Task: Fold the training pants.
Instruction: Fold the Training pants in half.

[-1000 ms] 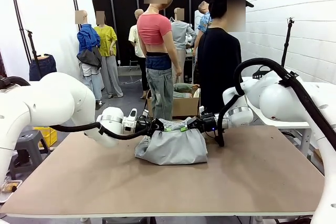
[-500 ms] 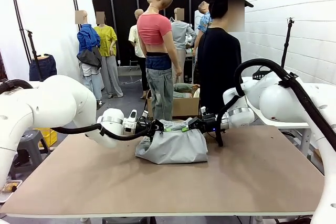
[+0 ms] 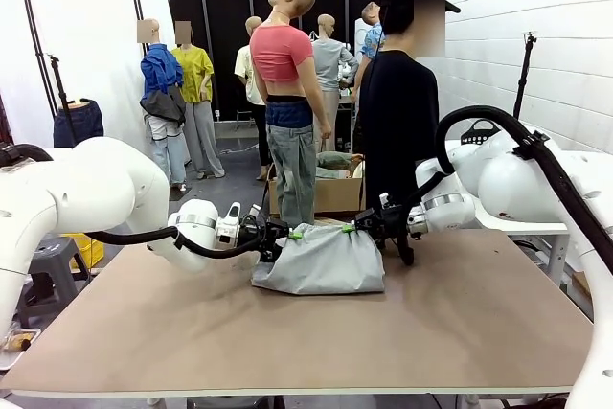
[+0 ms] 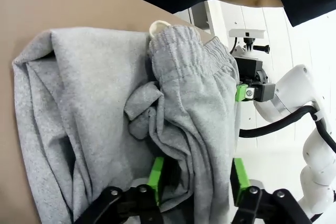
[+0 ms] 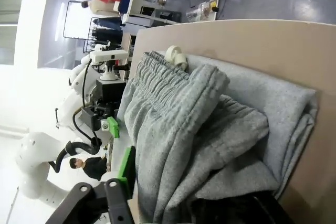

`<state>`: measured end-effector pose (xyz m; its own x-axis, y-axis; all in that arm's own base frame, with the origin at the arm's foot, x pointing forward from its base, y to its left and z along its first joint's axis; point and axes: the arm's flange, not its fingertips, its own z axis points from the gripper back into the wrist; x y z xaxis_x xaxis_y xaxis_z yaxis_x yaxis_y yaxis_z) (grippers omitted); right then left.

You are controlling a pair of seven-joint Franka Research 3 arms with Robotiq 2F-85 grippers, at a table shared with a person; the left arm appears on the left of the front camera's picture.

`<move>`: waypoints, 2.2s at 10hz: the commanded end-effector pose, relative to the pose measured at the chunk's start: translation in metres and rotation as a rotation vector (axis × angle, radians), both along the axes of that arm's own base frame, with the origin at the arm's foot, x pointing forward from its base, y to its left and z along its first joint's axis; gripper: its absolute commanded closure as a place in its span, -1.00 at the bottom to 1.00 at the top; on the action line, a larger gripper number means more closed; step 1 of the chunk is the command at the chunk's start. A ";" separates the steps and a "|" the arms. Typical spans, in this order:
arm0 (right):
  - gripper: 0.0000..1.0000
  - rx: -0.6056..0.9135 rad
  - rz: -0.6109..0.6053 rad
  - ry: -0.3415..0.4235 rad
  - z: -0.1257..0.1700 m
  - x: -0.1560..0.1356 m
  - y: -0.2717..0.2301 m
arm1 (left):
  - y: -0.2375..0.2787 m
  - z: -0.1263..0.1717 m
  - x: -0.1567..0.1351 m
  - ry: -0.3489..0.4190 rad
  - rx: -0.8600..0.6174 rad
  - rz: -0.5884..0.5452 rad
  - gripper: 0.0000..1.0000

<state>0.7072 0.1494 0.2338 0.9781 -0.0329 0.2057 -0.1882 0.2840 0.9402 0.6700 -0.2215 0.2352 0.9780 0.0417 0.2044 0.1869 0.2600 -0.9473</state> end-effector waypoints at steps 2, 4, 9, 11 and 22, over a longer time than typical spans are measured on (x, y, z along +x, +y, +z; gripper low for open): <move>-1.00 -0.060 -0.033 0.072 0.016 -0.004 -0.011 | 0.010 0.009 -0.010 0.015 0.052 0.018 -1.00; -1.00 -0.115 -0.029 0.102 0.026 -0.006 -0.022 | 0.031 0.026 -0.012 -0.010 0.073 0.062 -1.00; -1.00 -0.230 -0.073 0.061 0.070 -0.031 -0.054 | 0.070 0.075 -0.019 -0.079 0.143 0.123 -1.00; -1.00 -0.272 -0.085 0.038 0.077 -0.038 -0.054 | 0.069 0.081 -0.021 -0.073 0.155 0.115 -1.00; -1.00 -0.207 -0.064 0.046 0.074 -0.021 -0.059 | 0.070 0.082 -0.015 -0.090 0.120 0.127 -1.00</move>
